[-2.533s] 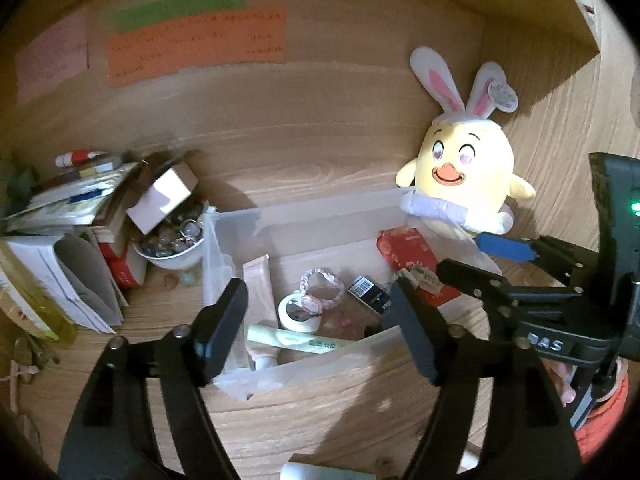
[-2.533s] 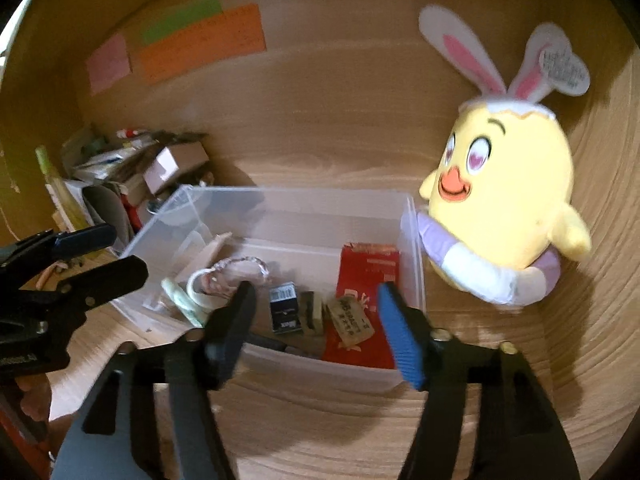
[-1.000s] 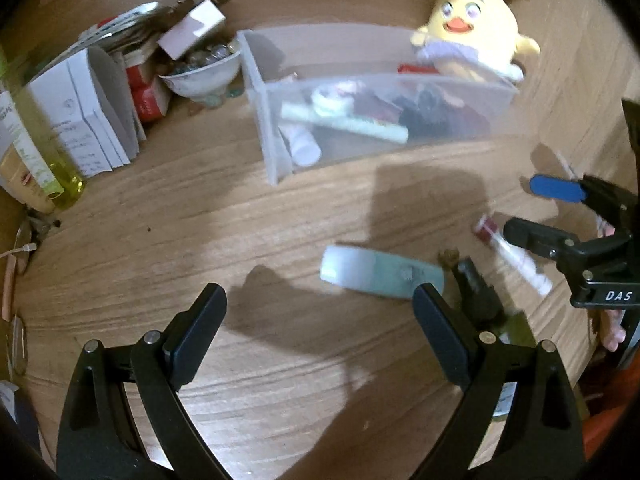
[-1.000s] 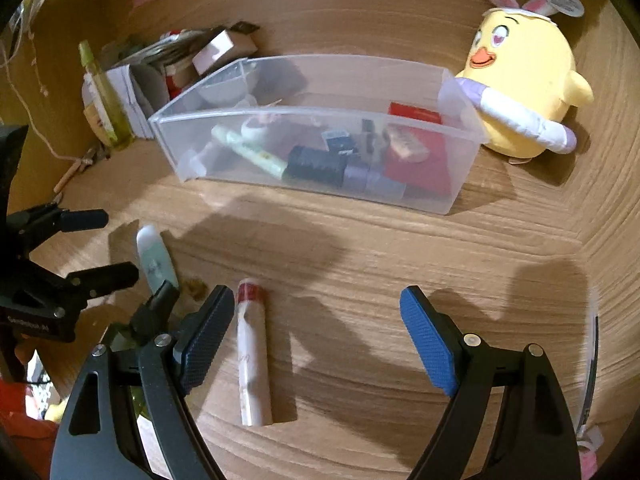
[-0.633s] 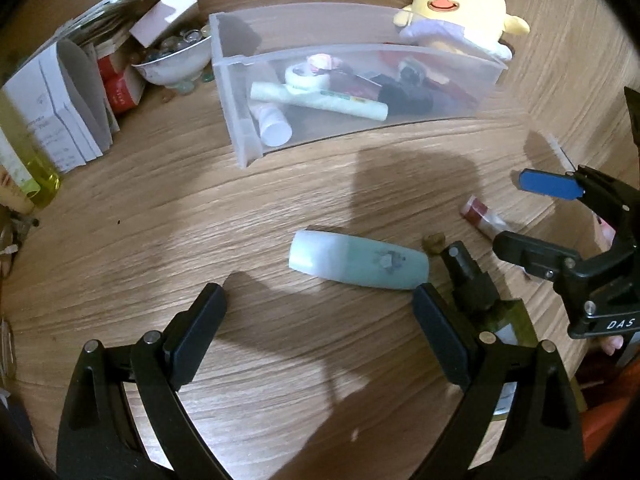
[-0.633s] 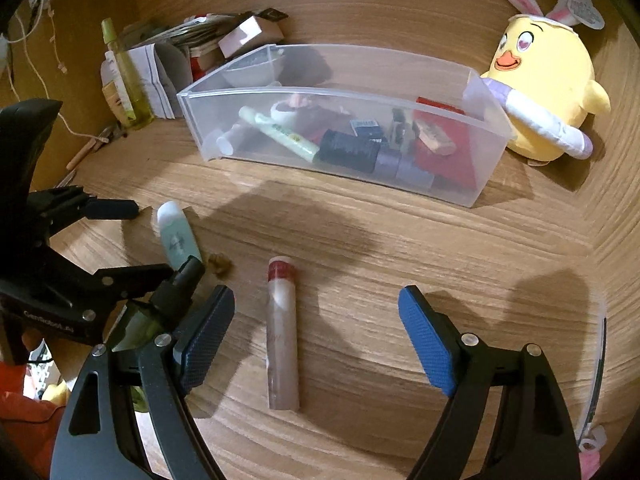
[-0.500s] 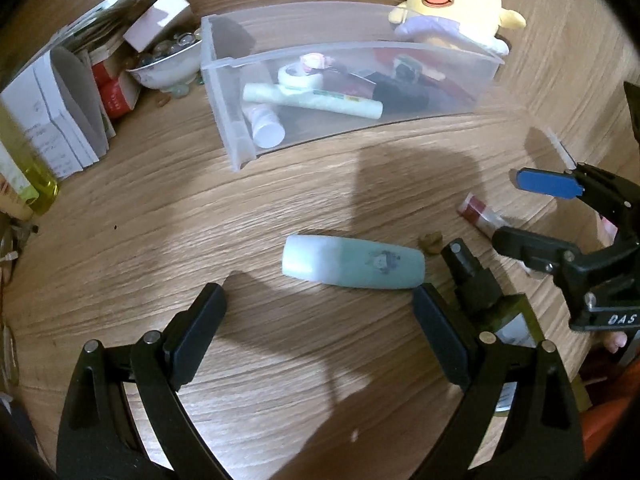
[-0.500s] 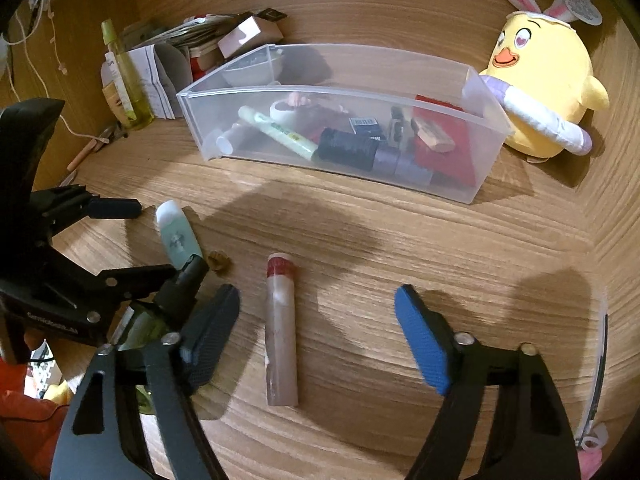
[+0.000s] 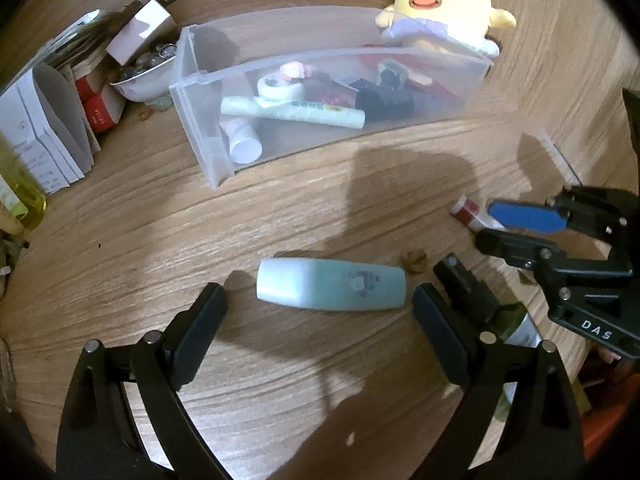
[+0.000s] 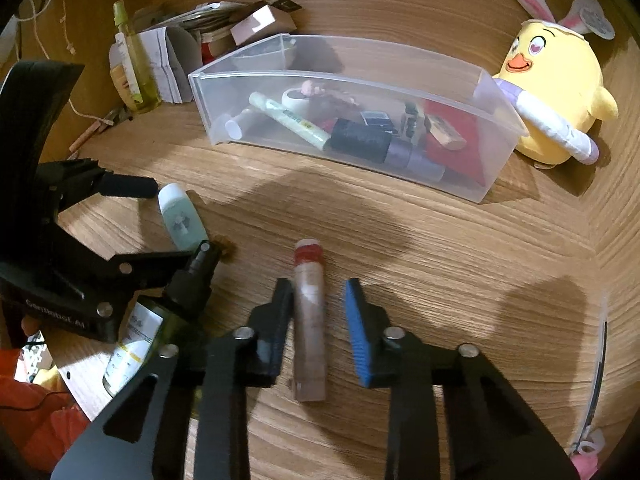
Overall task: Organize objects
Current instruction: 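Grasp the pale blue-green tube with the left tool while the right tool grasps the lip balm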
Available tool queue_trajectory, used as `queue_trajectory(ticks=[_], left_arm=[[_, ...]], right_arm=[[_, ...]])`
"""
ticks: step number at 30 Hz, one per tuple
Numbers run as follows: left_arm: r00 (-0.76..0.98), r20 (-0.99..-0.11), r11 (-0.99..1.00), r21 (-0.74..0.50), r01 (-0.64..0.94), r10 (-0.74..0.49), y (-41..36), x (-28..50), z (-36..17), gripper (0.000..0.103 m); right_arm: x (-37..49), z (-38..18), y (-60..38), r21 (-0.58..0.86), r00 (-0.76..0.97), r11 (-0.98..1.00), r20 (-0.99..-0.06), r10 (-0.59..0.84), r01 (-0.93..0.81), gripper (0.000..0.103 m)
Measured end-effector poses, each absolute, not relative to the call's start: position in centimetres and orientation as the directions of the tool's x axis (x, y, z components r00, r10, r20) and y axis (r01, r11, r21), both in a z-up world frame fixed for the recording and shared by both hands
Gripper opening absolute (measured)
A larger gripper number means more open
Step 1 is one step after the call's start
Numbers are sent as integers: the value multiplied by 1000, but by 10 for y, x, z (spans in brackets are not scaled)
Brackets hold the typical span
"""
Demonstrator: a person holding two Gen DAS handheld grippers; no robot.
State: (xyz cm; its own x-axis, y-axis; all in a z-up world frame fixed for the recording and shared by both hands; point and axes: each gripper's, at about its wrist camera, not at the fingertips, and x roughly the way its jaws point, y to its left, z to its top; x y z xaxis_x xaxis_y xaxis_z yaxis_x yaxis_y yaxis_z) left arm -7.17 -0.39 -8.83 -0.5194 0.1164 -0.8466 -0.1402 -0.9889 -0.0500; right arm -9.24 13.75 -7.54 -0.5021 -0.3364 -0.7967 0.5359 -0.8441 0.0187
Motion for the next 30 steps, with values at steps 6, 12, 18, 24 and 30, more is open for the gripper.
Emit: queue_trajectory(ticks=[6,12,18,24,30], left_arm=[[-544,-829,-989,-76,-124,131,-11,-72,-84,73],[-559,-818,-991,-96,-94,132,-16,-72,-81,73],[-597,-793,-993,-104,-63,121,-25,-70,-68,73],[-637,-761,-992,-120,-41,119,-34,-69,-52,73],[-687,-716,-990,-140,-29,121,-37,-72,-33,73]], right_arm=[[-93,-75,138,34,-497,-844,-795,-347,535,14],[-95,-72,142,59,-503,-854,-786,-359,516,14],[-97,-60,147,64,-534,-862,-761,-368,503,14],[-100,-43,153,77,-579,-873,-719,-384,482,14],[-104,-24,158,88,-625,-880,-671,-398,466,14]])
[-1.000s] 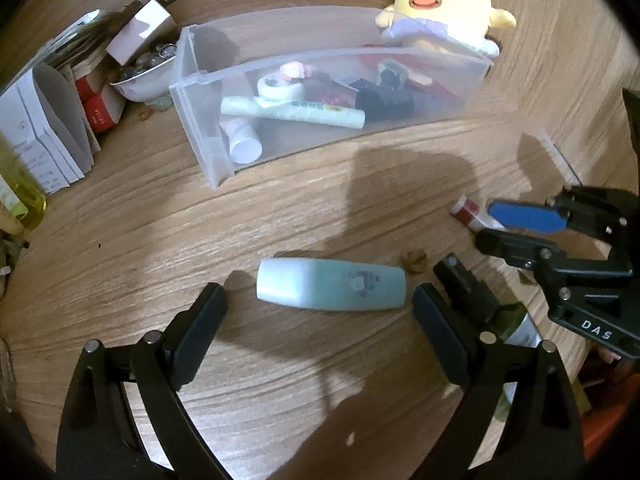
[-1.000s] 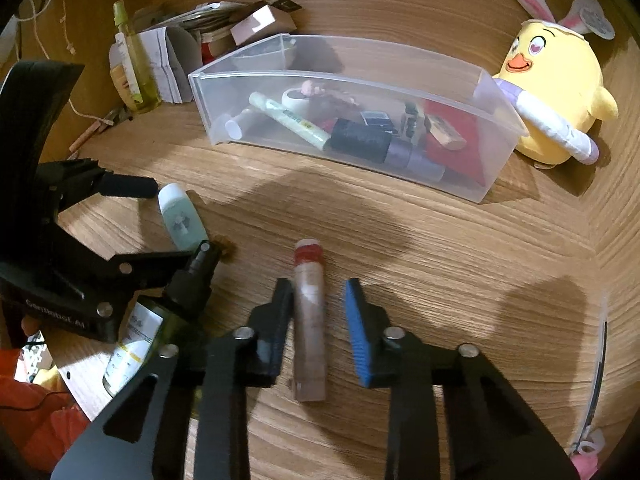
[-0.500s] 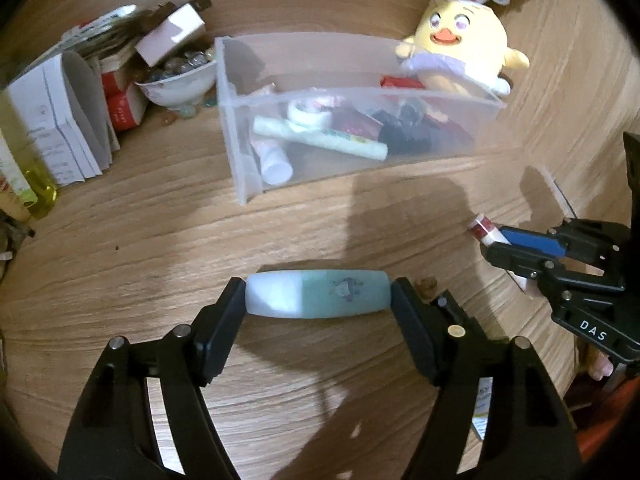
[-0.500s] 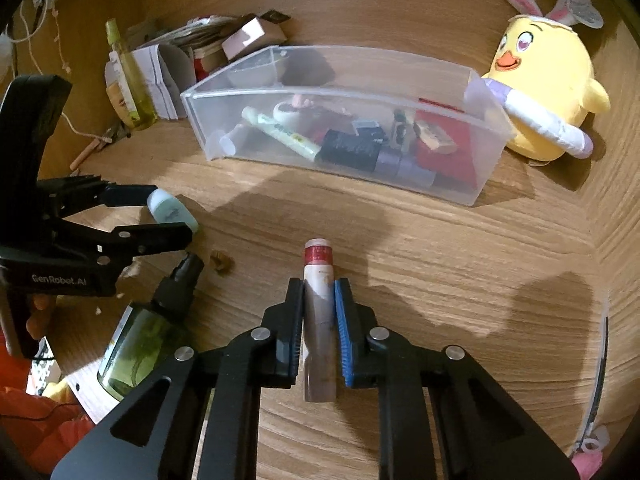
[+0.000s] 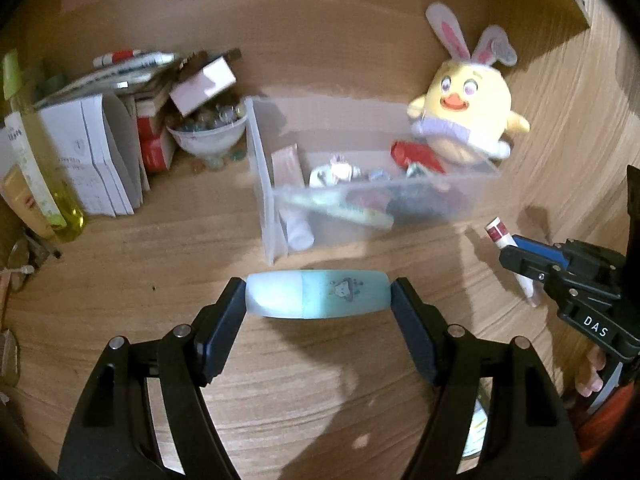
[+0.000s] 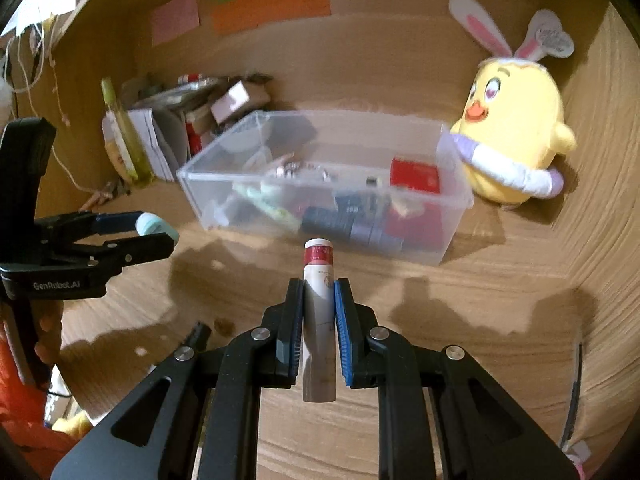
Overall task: Organize objects
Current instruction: 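Grasp the pale blue-green tube with the left tool while the right tool grasps the lip balm, then carry the blue-green tube and lip balm over the clear box and lower them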
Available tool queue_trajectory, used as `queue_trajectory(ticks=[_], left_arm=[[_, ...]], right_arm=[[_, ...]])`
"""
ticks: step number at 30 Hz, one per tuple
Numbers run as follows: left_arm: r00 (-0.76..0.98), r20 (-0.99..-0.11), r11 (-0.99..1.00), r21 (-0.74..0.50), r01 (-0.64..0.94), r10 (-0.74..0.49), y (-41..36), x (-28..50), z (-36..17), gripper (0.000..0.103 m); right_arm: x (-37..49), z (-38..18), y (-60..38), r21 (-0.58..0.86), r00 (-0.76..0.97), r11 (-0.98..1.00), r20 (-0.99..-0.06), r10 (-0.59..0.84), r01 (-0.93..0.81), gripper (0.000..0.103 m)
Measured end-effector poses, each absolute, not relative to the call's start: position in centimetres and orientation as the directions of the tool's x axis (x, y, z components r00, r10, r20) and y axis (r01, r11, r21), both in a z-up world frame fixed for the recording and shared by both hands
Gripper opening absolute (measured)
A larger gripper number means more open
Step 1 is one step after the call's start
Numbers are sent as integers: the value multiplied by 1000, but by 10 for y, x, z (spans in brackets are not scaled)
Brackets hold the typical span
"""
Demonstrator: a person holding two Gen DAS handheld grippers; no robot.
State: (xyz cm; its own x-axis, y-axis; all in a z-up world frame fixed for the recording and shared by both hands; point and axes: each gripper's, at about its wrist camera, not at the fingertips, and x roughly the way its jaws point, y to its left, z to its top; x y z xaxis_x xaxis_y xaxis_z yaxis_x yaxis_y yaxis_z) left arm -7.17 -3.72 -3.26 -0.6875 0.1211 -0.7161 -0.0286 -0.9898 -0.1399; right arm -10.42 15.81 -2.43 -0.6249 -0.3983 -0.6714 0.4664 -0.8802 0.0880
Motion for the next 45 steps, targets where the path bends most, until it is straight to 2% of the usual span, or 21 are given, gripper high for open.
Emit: queue_trajectory(ticks=[14,31,38,45], left_arm=[[-774,-622,-991,-122,-56,120,-26,-81,10,73],[-839,-533,-991,-121,-51,108,-27,-103,51,73],[-824,-558,-993,-117,-34,94,-26,-123,45,73],[-783,-613,-991,-134,-27,104,-27,-145,26,73]], right_arm=[[-112,24,159,91,-715,-880,-546,-436,467,14],[-140,55,163,88,-775,-889,-457,-437,450,14],[-161,64,161,74,-788,-895,-447,-423,439,14],[-184,56,158,75,-777,-900,-477,-411,430,14]])
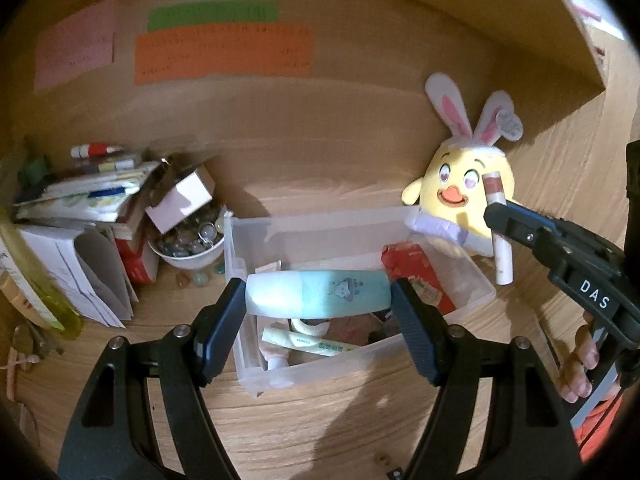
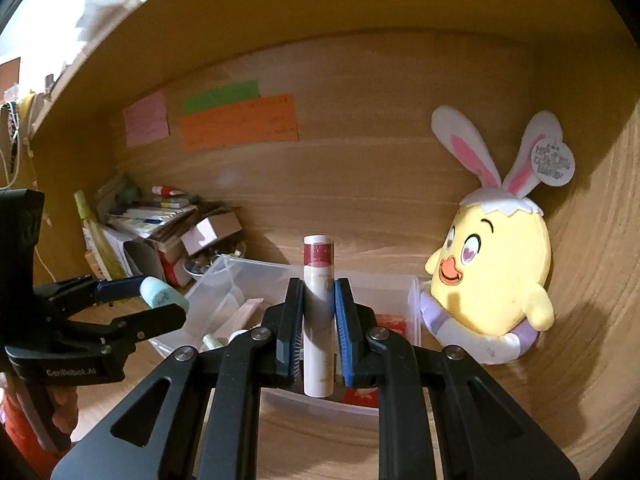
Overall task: Organize objects
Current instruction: 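Carry the blue-green tube and lip balm over the clear box and lower them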
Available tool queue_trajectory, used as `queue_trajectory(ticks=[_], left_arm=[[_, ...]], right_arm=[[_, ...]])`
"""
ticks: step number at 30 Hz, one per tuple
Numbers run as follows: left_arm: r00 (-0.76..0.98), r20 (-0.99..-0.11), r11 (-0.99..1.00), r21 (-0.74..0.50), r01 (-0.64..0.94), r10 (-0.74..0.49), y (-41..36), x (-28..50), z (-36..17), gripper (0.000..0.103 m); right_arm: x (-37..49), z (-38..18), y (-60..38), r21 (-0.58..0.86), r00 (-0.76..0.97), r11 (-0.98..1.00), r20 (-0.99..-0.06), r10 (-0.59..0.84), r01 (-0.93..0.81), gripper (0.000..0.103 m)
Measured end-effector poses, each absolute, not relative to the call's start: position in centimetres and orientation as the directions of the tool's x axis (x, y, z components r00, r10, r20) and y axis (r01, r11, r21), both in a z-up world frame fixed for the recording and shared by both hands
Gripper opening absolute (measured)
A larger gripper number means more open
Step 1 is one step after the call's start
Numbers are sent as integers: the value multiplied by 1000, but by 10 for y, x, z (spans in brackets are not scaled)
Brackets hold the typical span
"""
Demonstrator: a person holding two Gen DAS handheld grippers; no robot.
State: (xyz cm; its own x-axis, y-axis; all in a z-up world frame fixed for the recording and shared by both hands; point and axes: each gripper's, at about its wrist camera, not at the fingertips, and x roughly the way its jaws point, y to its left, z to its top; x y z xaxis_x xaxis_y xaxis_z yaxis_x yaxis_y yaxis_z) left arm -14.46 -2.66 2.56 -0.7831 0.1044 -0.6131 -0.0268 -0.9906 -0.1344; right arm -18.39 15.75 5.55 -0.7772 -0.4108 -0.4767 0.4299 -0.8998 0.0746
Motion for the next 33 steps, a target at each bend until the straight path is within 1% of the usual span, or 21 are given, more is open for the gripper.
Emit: queue_trajectory(ticks=[3,8,11,19,33], left_arm=[[-766,-634,-990,-140,-28,111,-25,-153,17,73],[-744,-659,-991,-134,-29,111,-22,-163,5,73],[-734,-670,-991,-129,-28,108,-20,-168,-1,73],[-701,-704,-992,-124,-30,109,-18,-180,-17,73],[-691,-716,-993,-112,-24,98,-20,-186,-26,73]], right_arm=[[-192,48,156,78,-771,-903,-493,-403,422,14],[-207,31,154,42,-778,-929,-534,-332,368,14],[-216,22,154,40,-768,-935,-558,-314,353,14],[-231,2,147,37,-731,-936,-613,-298,350,14],[-242,-22,125,-19,-692,-931,-674,-258,366,14]])
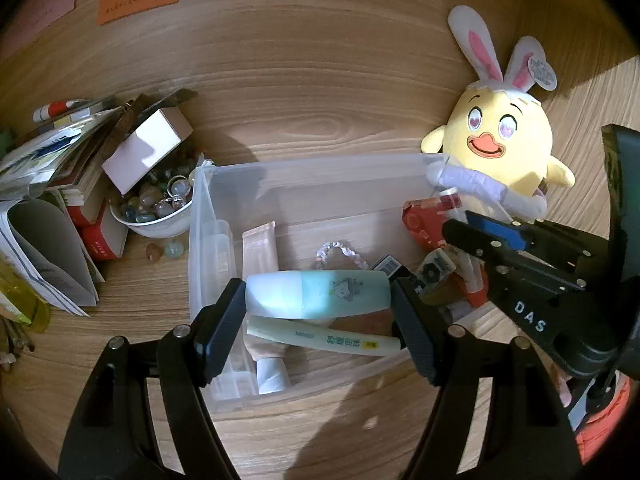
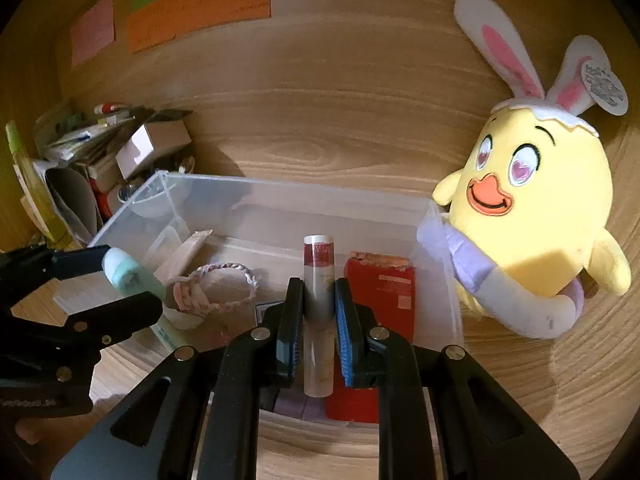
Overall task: Organize objects
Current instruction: 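Carry the blue-green tube and lip balm over the clear box and lower them, then open both tools to release the tube and lip balm into the box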
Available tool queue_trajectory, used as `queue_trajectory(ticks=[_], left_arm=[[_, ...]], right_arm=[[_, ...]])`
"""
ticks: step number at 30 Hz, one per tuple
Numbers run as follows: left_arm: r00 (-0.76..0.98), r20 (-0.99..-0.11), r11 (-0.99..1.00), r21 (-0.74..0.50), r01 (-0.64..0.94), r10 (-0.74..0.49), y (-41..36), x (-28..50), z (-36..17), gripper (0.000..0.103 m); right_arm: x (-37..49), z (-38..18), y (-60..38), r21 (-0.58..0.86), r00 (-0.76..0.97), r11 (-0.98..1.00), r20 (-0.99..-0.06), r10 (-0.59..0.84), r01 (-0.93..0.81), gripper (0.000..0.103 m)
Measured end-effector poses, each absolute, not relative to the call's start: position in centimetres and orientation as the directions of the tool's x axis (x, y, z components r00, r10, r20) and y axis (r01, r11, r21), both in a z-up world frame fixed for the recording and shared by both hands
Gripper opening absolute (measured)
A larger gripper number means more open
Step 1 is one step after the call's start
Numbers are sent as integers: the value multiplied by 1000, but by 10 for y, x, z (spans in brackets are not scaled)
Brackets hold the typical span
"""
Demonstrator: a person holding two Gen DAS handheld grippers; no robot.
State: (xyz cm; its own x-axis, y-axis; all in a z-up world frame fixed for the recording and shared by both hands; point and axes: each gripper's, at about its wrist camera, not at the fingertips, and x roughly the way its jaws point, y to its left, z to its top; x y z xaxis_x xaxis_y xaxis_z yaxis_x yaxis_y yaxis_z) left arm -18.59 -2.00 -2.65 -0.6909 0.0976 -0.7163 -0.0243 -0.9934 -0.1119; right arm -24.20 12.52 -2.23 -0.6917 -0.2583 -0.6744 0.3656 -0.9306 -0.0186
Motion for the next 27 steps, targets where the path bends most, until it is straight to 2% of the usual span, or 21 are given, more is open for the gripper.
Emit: queue_trajectory(ticks=[9,20,24,27], left_arm=[[-686,-720,-993,-111,-37,106,-20,-184,-26,74],[-721,-685,-993,-109,-33,99,-20,-170,-12,85],[-729,-676,-992,-117,-39,108,-19,-164,-7,88],[-737,-667,-992,-121,-41,112,-20,-159,-3,89]], right_arm=[[-244,-33,116,-39,-668,-922,-702,-249,385,14],[-248,-34,119,3,-644,-923,-716,-269,384,15],[-249,-33,121,5,-646,-929,-717,-261,370,35],[-247,-32,120,-7,-655,-929,-711,-255,370,39]])
